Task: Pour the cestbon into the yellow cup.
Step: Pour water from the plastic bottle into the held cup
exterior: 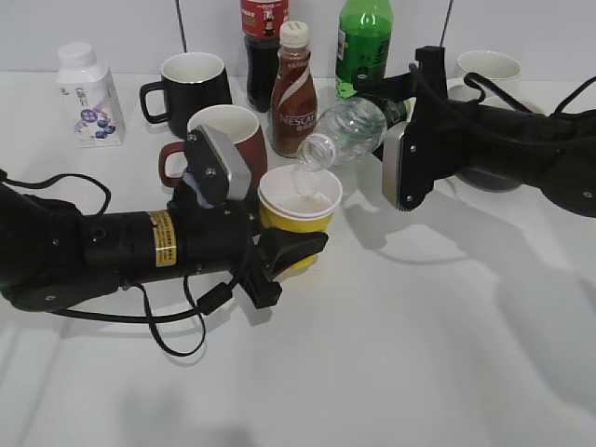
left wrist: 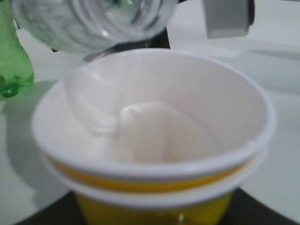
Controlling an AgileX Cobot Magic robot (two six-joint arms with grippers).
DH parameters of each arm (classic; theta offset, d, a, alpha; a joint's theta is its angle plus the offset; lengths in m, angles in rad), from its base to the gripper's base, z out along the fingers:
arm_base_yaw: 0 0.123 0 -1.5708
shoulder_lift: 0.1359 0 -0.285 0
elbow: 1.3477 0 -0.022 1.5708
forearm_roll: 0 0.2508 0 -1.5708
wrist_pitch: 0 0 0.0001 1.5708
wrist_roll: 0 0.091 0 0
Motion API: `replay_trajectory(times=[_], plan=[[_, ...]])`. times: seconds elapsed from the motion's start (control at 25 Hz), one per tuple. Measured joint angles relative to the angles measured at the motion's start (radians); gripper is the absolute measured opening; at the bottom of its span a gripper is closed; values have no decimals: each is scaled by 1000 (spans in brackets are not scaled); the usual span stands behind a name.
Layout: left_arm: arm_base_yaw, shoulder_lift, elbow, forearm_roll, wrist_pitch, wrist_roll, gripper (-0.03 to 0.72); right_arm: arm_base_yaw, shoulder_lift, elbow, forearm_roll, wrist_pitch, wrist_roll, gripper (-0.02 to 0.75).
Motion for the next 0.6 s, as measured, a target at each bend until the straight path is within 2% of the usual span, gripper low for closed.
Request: replay_trajectory(times=[0.6], plan=[[0, 0, 0, 31, -4, 0, 331, 0, 0, 0, 19, -3, -89, 484]])
